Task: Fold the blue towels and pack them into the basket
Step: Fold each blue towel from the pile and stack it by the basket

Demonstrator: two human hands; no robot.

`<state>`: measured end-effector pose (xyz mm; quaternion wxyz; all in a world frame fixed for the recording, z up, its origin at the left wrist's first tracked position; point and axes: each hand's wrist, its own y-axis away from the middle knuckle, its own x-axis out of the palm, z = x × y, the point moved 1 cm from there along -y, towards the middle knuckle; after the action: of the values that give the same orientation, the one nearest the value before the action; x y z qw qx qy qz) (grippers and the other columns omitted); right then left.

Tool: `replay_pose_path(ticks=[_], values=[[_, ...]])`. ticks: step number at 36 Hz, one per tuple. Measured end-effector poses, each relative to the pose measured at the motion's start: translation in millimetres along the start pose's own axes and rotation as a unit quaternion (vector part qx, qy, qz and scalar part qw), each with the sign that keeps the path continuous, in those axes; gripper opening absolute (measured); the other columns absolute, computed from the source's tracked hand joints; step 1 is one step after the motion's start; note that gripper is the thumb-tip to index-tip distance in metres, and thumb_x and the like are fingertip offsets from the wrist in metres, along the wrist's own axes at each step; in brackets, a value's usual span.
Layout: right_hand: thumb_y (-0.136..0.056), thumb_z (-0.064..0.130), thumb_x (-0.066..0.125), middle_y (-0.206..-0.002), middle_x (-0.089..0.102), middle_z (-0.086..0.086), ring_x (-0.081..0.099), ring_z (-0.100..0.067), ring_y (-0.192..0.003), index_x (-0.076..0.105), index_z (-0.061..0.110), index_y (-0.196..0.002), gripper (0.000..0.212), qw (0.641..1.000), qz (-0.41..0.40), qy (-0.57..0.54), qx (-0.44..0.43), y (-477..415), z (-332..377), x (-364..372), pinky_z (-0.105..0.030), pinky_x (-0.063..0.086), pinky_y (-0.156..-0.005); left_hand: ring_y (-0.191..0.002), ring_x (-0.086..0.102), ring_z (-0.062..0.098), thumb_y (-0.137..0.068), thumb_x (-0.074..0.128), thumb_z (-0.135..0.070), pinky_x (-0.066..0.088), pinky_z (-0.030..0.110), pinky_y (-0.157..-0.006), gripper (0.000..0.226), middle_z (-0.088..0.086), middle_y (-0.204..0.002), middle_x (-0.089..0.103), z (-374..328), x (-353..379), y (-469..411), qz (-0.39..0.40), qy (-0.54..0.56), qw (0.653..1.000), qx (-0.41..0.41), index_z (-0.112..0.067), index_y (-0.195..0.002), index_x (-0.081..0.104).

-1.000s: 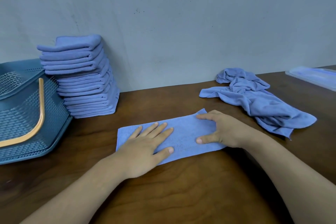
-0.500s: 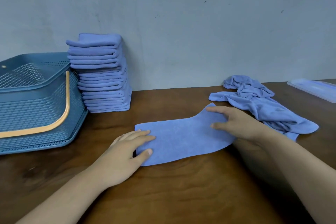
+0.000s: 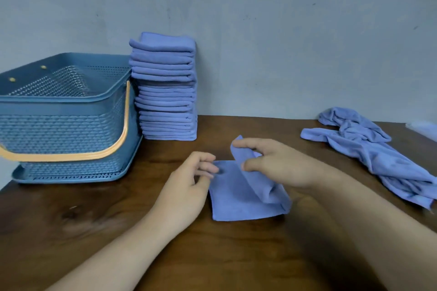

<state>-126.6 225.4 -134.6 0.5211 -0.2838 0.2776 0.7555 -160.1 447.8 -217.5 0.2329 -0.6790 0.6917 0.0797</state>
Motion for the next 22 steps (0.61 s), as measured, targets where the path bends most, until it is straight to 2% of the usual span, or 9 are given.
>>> replay_pose_path(ticks=[3,7,11,16,18,19,20,22], values=[[-0.097,0.021,0.065,-0.151,0.047,0.023,0.045,0.004,-0.133,0.052,0.044,-0.151,0.060,0.997,0.014,-0.074,0.008,-5,-12,37,-0.018,0.038,-0.098,-0.102,0.071,0.003,-0.100,0.047,0.003,0.059,0.038,-0.094,0.048,-0.018,-0.107,0.073,6,-1,-2,0.006,0.022,0.999,-0.041,-0.037,-0.126,0.055],[-0.095,0.019,0.066,-0.151,0.049,0.022,0.044,0.004,-0.136,0.058,0.049,-0.144,0.058,0.987,-0.013,-0.158,0.023,-8,-28,52,-0.024,0.036,-0.109,-0.102,0.071,0.000,-0.097,0.044,0.004,0.060,0.041,-0.096,0.056,-0.011,-0.112,0.074,8,-1,-5,0.022,0.039,0.996,-0.082,-0.035,-0.137,0.048],[-0.097,0.019,0.066,-0.146,0.049,0.027,0.045,0.012,-0.127,0.056,0.050,-0.145,0.058,0.985,-0.002,-0.173,0.011,-8,-29,51,-0.022,0.036,-0.104,-0.104,0.071,0.000,-0.096,0.042,0.005,0.060,0.038,-0.096,0.059,-0.011,-0.113,0.075,10,-2,-6,0.028,0.044,0.994,-0.096,-0.031,-0.143,0.046],[-0.100,0.021,0.068,-0.148,0.049,0.029,0.047,0.010,-0.129,0.055,0.046,-0.147,0.056,0.979,-0.009,-0.202,0.007,-6,-24,51,-0.017,0.039,-0.100,-0.105,0.070,-0.002,-0.101,0.047,0.002,0.058,0.027,-0.089,0.054,-0.011,-0.115,0.075,7,-2,-5,0.032,0.051,0.994,-0.090,-0.032,-0.143,0.047],[-0.101,0.029,0.068,-0.140,0.061,0.024,0.062,-0.002,-0.124,0.056,0.047,-0.146,0.050,0.962,0.012,-0.274,0.003,-3,-20,49,-0.023,0.050,-0.093,-0.104,0.071,0.000,-0.104,0.052,-0.005,0.057,0.027,-0.089,0.047,-0.014,-0.113,0.076,9,-2,-7,0.027,0.061,0.994,-0.090,-0.033,-0.142,0.047],[-0.102,0.032,0.067,-0.135,0.067,0.018,0.071,-0.014,-0.115,0.058,0.047,-0.144,0.045,0.944,0.015,-0.330,0.001,-2,-19,45,-0.029,0.056,-0.081,-0.101,0.072,0.001,-0.106,0.055,-0.011,0.057,0.030,-0.091,0.043,-0.016,-0.112,0.076,10,-1,-8,0.021,0.067,0.993,-0.092,-0.034,-0.141,0.048],[-0.103,0.033,0.065,-0.131,0.071,0.013,0.075,-0.024,-0.106,0.060,0.045,-0.142,0.041,0.926,0.004,-0.378,-0.005,0,-18,40,-0.032,0.057,-0.071,-0.098,0.073,0.003,-0.107,0.056,-0.018,0.057,0.036,-0.095,0.040,-0.018,-0.111,0.076,11,-2,-9,0.016,0.072,0.993,-0.096,-0.037,-0.140,0.049],[-0.105,0.024,0.062,-0.125,0.075,0.006,0.077,-0.031,-0.097,0.065,0.038,-0.135,0.034,0.914,-0.066,-0.399,-0.024,-1,-23,27,-0.036,0.057,-0.068,-0.097,0.074,0.005,-0.106,0.055,-0.034,0.056,0.046,-0.101,0.032,-0.021,-0.110,0.075,11,-2,-9,0.008,0.082,0.991,-0.101,-0.044,-0.136,0.050]])
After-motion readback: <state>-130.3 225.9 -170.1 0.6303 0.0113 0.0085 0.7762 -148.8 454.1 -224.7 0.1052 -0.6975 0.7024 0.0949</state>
